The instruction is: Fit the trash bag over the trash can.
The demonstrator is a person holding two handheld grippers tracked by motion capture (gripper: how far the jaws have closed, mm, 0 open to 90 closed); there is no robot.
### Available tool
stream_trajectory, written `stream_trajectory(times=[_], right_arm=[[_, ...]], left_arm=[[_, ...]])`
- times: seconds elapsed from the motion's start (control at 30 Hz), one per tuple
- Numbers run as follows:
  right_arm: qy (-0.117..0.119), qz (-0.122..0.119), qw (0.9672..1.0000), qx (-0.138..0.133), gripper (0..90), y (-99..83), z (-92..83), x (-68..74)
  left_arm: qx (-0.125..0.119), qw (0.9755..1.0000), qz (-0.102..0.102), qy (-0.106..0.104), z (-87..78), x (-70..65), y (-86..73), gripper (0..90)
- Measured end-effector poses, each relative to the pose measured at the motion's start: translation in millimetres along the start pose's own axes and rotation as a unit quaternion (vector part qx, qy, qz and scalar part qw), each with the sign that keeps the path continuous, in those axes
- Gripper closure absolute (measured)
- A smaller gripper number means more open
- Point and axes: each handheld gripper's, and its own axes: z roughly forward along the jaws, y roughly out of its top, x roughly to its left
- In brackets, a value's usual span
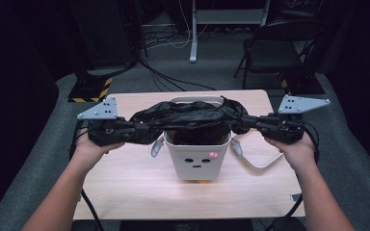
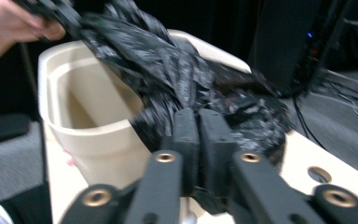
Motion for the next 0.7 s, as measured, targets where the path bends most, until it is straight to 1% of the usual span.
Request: stream_trajectory(times=[0.03,0.1,0.17,0.23,0.3,0.4,0.53,0.57,0.6,0.67,0.7], right_arm=[[0.006,0.0,1.0,-0.008,77.7,3.2,-1.1,0.6],[0.002,-0.005,0.9999,-0.014,69.7,10.5,-1.2,2.5],[-0.002,-0.012,0.9998,-0.016,62.4,18.0,0.8,4.1],[-0.003,-0.019,0.9997,-0.015,57.0,25.0,4.4,4.6],[-0.001,-0.023,0.9997,-0.007,52.1,32.2,10.6,3.6],[0.002,-0.029,0.9996,0.002,49.5,38.4,18.6,3.1],[0.009,-0.037,0.999,0.024,49.3,43.6,33.3,1.3],[0.01,-0.036,0.9989,0.028,52.7,43.5,35.6,1.7],[0.013,-0.038,0.9987,0.031,58.9,43.3,36.7,1.9],[0.022,-0.046,0.9979,0.04,68.1,42.4,37.6,3.8],[0.026,-0.047,0.9976,0.044,74.5,41.5,37.3,5.2]], left_arm=[[0.0,1.0,0.002,-0.001,0.2,-0.7,1.2,89.6],[0.002,1.0,0.008,-0.003,1.5,-2.2,4.2,89.6],[0.003,1.0,0.007,-0.004,3.0,-2.6,5.5,89.6],[0.005,0.9999,0.008,-0.004,4.1,-2.0,5.9,89.6],[0.007,0.9999,0.008,-0.005,4.7,-1.2,5.8,89.6],[0.006,0.9999,0.007,-0.007,4.5,-0.7,5.5,89.6],[0.004,0.9999,0.005,-0.008,3.3,-0.8,5.1,89.6],[0.004,0.9999,0.006,-0.009,2.8,-0.8,5.1,89.6],[0.004,0.9999,0.006,-0.009,2.2,-1.0,4.9,89.6],[0.004,0.9999,0.007,-0.011,1.0,-1.6,4.4,89.6],[0.004,0.9999,0.006,-0.011,0.4,-2.1,4.1,89.6]])
